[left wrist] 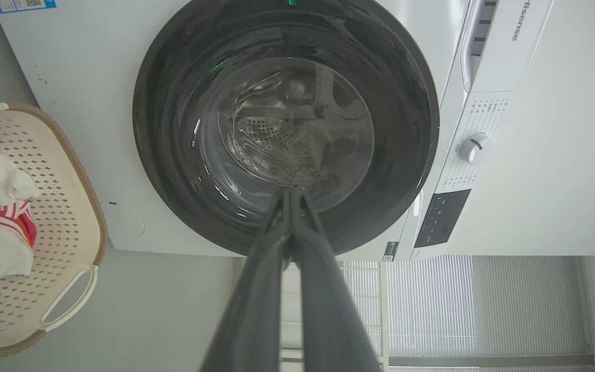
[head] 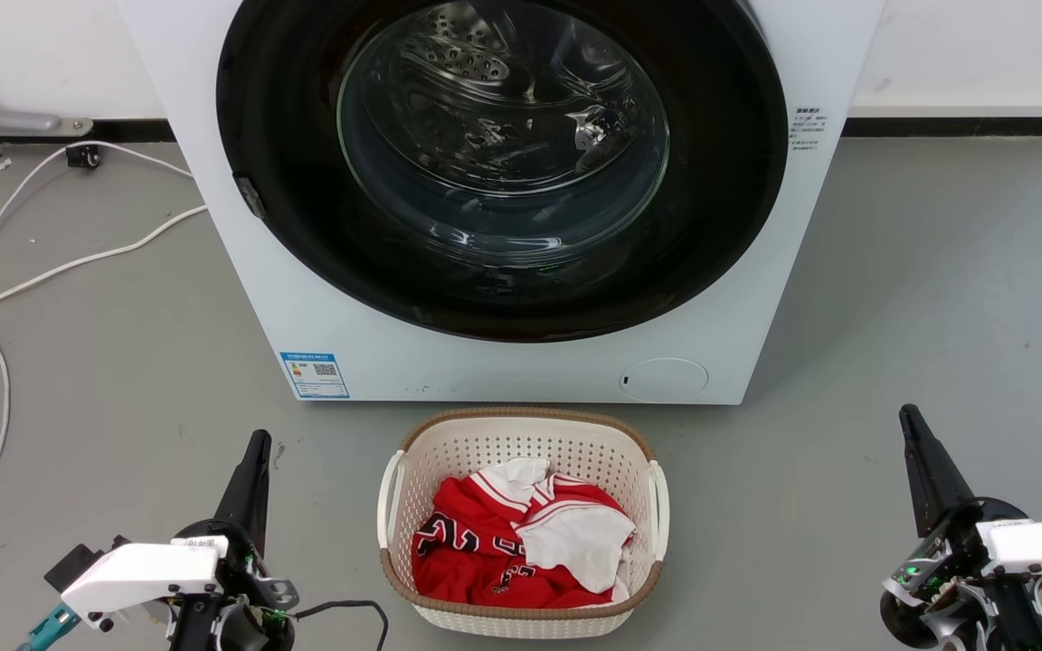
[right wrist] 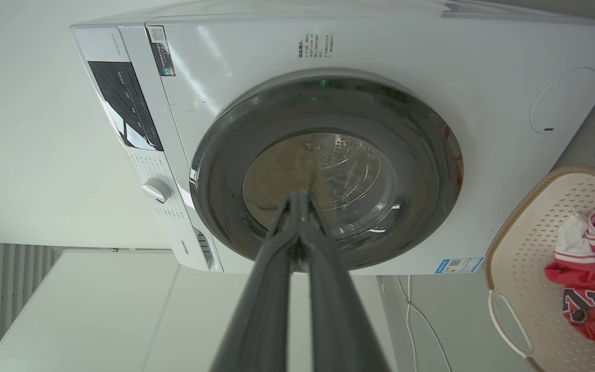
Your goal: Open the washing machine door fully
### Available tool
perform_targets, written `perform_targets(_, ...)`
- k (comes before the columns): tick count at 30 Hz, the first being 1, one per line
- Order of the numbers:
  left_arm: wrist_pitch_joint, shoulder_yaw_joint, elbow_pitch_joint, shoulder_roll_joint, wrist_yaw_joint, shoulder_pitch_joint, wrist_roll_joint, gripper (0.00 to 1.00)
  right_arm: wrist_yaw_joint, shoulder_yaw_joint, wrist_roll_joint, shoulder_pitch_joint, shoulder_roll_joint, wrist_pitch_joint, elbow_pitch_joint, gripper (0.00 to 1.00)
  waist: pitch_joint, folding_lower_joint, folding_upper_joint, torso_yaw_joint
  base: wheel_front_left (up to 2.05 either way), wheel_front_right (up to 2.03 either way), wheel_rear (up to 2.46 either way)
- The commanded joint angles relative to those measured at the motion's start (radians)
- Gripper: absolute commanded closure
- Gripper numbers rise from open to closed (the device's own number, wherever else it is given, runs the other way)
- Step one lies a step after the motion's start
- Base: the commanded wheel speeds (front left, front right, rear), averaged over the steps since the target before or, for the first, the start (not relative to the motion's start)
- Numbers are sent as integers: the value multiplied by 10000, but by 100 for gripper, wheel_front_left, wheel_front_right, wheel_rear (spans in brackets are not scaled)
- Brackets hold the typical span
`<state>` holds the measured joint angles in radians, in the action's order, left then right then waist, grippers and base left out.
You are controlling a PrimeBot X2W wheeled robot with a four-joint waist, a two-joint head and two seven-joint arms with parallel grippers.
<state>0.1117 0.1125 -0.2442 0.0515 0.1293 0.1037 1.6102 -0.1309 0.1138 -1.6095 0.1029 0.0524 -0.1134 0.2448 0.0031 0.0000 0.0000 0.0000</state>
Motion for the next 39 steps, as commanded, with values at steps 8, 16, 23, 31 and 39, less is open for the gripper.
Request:
perform_targets(8,28,23,4,-10,26,102,-24,100,3,-5,7,117,-35,3,-17,100,0,0,0,0,0,0,0)
perform_targets(16,27,22,4,-10,26,102,-23,100,3,-6,6,117,-35,4,-17,100,0,0,0,0,0,0,0)
perform_targets(23,26,21,4,-10,26,102,-23,100,3,-6,6,117,-35,4,-17,100,0,0,0,0,0,0,0)
perform_targets(31,26,20,4,-10,26,102,-22,100,3,-6,6,117,-35,4,-17,100,0,0,0,0,0,0,0)
perform_targets(39,25,19,4,-10,26,102,-21,100,3,-7,6,117,-35,5,-17,100,0,0,0,0,0,0,0)
